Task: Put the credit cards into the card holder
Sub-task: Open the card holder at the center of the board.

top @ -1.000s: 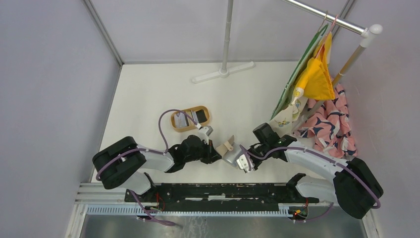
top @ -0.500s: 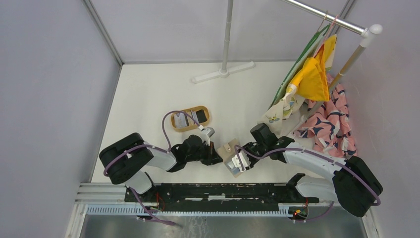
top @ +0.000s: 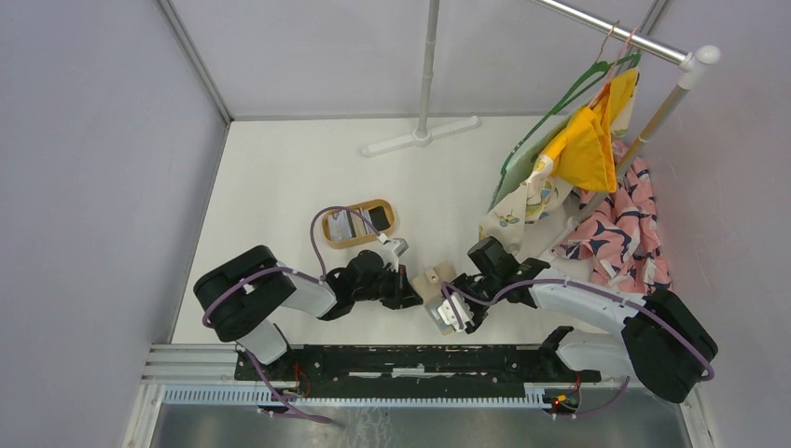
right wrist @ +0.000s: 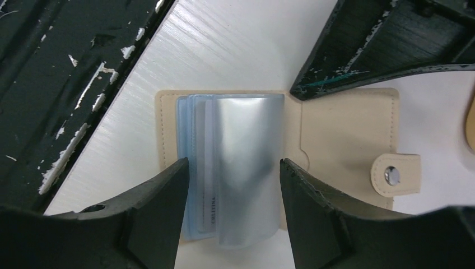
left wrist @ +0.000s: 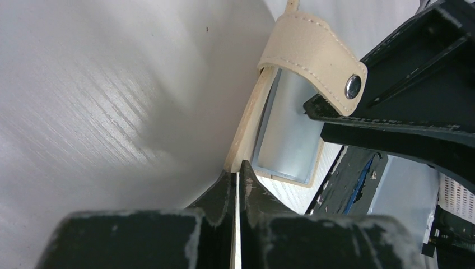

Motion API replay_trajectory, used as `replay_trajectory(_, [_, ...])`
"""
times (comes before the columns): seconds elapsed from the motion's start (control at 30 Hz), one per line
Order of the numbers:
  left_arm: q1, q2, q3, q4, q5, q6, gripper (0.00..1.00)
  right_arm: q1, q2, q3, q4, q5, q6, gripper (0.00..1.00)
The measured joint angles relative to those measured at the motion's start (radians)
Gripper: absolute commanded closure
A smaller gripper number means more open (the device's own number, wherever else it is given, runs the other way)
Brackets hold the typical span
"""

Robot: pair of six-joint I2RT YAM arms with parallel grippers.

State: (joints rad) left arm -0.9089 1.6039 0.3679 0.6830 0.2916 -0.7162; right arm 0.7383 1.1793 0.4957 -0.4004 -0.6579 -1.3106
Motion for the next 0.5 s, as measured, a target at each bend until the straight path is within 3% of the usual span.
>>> replay_trajectory(0.17, [0.003,0.006,0.003,0.001,0.005,0.001,0.98,0.014,0.028,0.0,0.0,0.0,0.007,0.33])
replay_trajectory(0.5, [0.006,0.038,0.019,0.027,0.028,0.001,0.98,0.026,0.009,0.0,0.032,0.036,0.113,0.47])
